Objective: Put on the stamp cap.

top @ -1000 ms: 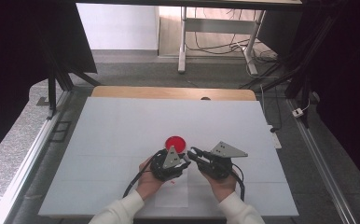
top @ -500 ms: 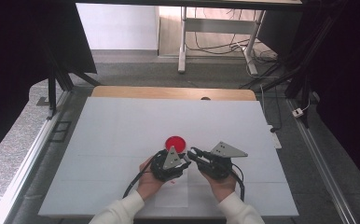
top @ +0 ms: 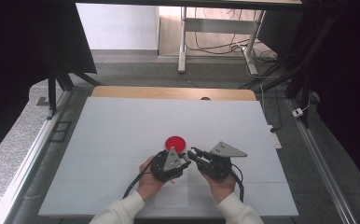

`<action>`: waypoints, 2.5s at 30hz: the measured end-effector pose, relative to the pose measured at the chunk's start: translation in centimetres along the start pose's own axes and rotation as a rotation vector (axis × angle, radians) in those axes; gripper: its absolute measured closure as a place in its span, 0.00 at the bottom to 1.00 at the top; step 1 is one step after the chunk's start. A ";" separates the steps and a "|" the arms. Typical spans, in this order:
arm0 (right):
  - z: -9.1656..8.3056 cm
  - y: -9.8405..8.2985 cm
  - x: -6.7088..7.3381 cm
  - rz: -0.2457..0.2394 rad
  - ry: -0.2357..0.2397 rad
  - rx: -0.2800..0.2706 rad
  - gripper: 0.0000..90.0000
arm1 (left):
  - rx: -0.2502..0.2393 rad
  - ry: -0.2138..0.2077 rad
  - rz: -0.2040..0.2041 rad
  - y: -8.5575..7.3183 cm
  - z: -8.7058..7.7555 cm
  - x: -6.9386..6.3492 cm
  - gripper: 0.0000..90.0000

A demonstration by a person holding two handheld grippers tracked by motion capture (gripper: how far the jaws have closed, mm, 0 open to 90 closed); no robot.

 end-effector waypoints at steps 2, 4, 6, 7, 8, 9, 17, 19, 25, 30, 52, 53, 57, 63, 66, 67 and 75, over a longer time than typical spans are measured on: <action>0.0 0.0 0.0 -0.002 -0.002 0.004 0.83 | 0.002 0.004 0.006 0.0 0.0 0.0 0.71; 0.1 0.0 0.1 -0.002 0.000 0.005 0.83 | 0.006 0.009 0.015 0.0 0.0 -0.1 0.71; 0.1 0.0 0.0 -0.001 0.003 0.010 0.83 | 0.007 0.014 0.020 0.0 0.0 -0.1 0.71; 0.1 0.0 0.0 0.001 0.004 0.011 0.83 | 0.007 0.014 0.021 0.0 0.0 -0.1 0.71; 0.1 0.0 0.0 0.001 0.005 0.012 0.83 | 0.009 0.015 0.021 0.0 0.0 -0.1 0.72; 0.1 0.0 0.0 0.002 0.006 0.014 0.83 | 0.010 0.015 0.023 0.0 0.0 -0.1 0.72; 0.2 0.0 -0.2 0.018 0.019 0.029 0.83 | 0.014 0.016 0.038 0.0 0.0 -0.2 0.72; 0.2 0.0 -0.2 0.018 0.021 0.034 0.83 | 0.019 0.017 0.041 0.0 0.0 -0.3 0.72; 0.3 0.0 -0.3 0.030 0.025 0.045 0.83 | 0.024 0.017 0.041 0.1 0.0 -0.3 0.72; 0.4 -0.1 -0.3 0.039 0.026 0.060 0.83 | 0.029 0.020 0.048 0.1 0.0 -0.5 0.72; 0.5 -0.2 -0.5 0.074 0.043 0.072 0.84 | 0.008 0.034 0.050 0.2 -0.3 -0.6 0.72; 0.4 -0.2 -0.4 0.069 0.042 0.068 0.83 | 0.011 0.034 0.048 0.2 -0.3 -0.5 0.72; 0.3 0.0 -0.4 0.059 0.037 0.049 0.83 | 0.009 0.031 0.044 0.0 -0.1 -0.4 0.72; 0.3 0.0 -0.4 0.047 0.034 0.046 0.83 | 0.003 0.025 0.037 -0.1 -0.1 -0.3 0.71; 0.3 -0.1 -0.4 0.042 0.034 0.051 0.83 | 0.004 0.018 0.029 -0.1 -0.1 -0.3 0.70; 0.4 -0.1 -0.4 0.039 0.035 0.052 0.83 | 0.003 0.017 0.029 -0.1 0.0 -0.3 0.70; 0.4 -0.1 -0.3 0.032 0.037 0.052 0.83 | 0.005 0.004 0.010 -0.2 0.0 -0.2 0.64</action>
Point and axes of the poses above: each handheld gripper's, and its own axes: z roughly forward along the jaws, y roughly out of its top, x roughly to its left, the point moved 2 cm from there along z, roughly forward along the jaws, and after that the axes turned 3 degrees about -x, right-handed, at the moved point
